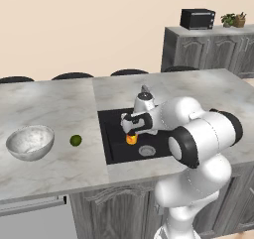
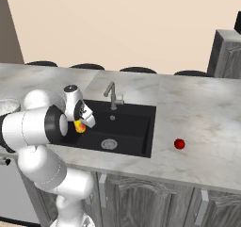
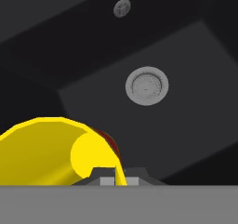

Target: Remove the lime and apple from the sink. Then move the bowl and cup from the counter to the sink for washing.

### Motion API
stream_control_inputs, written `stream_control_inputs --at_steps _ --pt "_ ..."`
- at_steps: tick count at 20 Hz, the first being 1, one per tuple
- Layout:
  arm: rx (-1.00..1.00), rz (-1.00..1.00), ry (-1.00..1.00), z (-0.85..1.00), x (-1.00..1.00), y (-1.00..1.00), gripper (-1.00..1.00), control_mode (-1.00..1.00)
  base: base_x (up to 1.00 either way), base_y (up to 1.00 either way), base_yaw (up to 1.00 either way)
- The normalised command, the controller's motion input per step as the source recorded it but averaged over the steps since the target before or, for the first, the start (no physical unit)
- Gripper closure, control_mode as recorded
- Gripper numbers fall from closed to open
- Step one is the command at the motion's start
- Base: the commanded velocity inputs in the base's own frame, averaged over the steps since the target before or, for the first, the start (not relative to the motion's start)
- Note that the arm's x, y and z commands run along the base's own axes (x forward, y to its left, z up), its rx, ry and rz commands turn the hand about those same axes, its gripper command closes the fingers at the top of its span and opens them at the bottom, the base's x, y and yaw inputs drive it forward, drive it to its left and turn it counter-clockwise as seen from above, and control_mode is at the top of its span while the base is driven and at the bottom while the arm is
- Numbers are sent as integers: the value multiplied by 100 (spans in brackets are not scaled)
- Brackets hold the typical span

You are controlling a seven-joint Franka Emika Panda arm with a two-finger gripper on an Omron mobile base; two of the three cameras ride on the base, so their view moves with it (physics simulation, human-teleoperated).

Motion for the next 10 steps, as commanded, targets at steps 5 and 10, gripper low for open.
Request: stream_control_inputs --at_steps 5,10 --pt "2 0 0 -16 10 0 100 -100 0 0 0" --pt "4 0 0 -13 3 -3 100 -100 0 0 0"
